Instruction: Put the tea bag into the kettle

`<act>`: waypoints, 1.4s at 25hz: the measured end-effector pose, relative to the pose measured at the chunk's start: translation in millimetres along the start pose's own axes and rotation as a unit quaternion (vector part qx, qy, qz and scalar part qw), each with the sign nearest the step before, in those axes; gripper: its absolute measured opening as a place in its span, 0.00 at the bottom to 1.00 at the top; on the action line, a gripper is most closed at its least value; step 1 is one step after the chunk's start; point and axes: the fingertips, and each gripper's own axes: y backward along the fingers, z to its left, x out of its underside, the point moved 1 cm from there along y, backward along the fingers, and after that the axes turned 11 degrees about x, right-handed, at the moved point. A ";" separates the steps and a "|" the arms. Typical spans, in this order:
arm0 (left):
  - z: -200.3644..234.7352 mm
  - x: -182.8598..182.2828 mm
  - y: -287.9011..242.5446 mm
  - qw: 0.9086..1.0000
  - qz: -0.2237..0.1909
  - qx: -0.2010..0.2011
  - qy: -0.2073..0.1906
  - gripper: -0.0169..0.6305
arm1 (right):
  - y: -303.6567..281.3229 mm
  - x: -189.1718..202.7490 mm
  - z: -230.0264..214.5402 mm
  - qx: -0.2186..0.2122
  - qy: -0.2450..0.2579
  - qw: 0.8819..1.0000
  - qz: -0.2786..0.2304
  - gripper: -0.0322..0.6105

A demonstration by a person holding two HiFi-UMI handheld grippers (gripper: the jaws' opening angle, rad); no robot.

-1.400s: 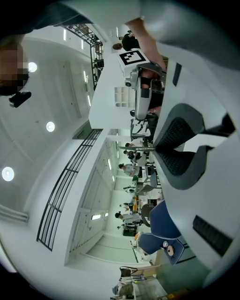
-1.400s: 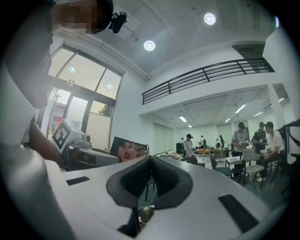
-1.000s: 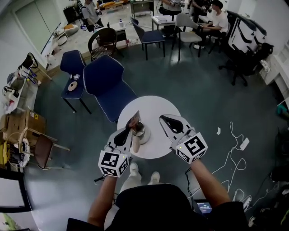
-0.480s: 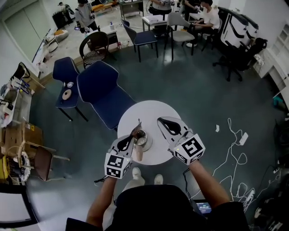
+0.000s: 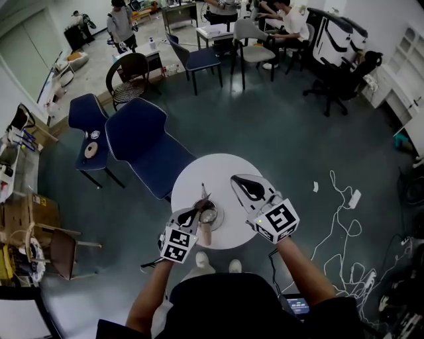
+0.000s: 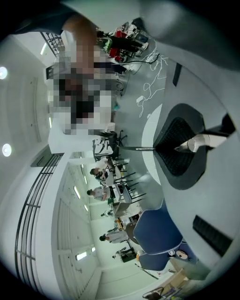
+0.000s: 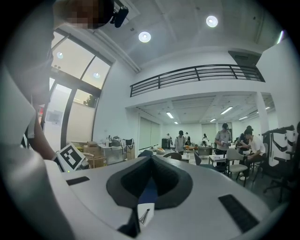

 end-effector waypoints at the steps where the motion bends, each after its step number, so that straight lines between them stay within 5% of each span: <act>1: 1.8 3.9 -2.5 1.000 0.010 0.002 -0.006 0.05 | -1.6 -0.1 0.0 0.002 0.000 1.000 0.000 0.08; 12: 7.4 29.0 -21.6 0.992 0.113 0.047 -0.042 0.05 | -13.6 0.5 0.8 0.020 0.002 1.000 0.006 0.08; 24: 12.8 57.6 -38.0 0.973 0.207 0.077 -0.065 0.05 | -17.5 7.9 -1.2 0.037 -0.002 0.999 0.010 0.08; 35: 15.9 68.7 -48.3 0.962 0.245 0.094 -0.072 0.05 | -15.5 14.2 -3.2 0.043 -0.005 0.999 0.017 0.08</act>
